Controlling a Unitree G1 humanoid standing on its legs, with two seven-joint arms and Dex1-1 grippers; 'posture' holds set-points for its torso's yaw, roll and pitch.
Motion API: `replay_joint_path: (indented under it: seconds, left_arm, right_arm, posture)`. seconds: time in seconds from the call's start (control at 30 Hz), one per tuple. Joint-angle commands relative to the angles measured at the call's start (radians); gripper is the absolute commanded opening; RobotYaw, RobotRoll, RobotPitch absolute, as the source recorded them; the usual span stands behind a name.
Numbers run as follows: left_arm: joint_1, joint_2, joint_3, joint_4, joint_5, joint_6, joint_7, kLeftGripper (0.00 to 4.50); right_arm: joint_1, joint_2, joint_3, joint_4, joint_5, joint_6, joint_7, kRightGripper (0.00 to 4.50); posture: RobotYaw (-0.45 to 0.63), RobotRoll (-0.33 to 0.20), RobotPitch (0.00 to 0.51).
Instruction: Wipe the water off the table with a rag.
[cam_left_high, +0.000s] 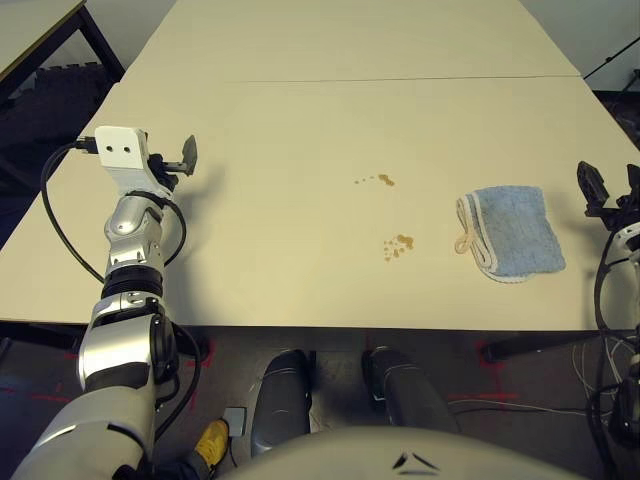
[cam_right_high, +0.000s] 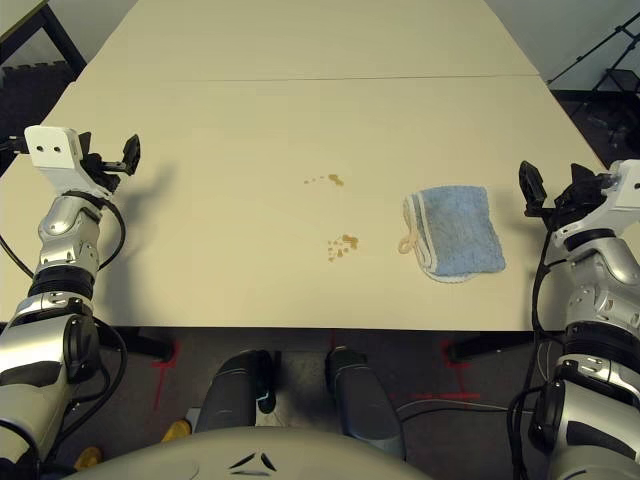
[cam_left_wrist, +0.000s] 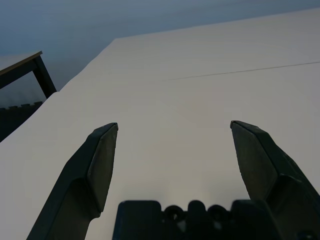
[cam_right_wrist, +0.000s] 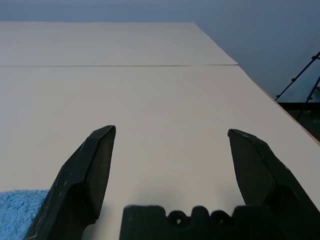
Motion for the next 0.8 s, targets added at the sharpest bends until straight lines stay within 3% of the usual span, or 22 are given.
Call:
replay_joint_path:
  seconds: [0.03,0.47,0.6,0.8]
  left_arm:
    - [0.019,-0.001,0.003,-0.025,0.002,0.007,0.005,4.5]
    - [0.023,-0.032,-0.017,-0.104,-0.023,0.053,-0.077,4.5]
    - [0.051,-0.036,-0.027,-0.191,-0.074,0.132,-0.216,4.5]
    - [0.177,0.017,-0.106,-0.401,-0.19,0.281,-0.626,4.5]
  right_arm:
    - [-0.005,-0.003,-0.004,0.005,0.001,0.004,0.006,4.47]
    - [-0.069,-0.065,-0.004,0.089,-0.014,0.005,0.031,4.47]
    - [-0.088,-0.066,0.006,0.089,-0.02,0.016,0.034,4.47]
    - [-0.108,-0.058,0.022,0.099,-0.029,0.022,0.053,4.47]
  posture:
    - [-0.18,0.0,0.156]
    - [-0.18,0.0,0.173]
    - [-0.17,0.0,0.157]
    - [-0.19,0.0,0.145]
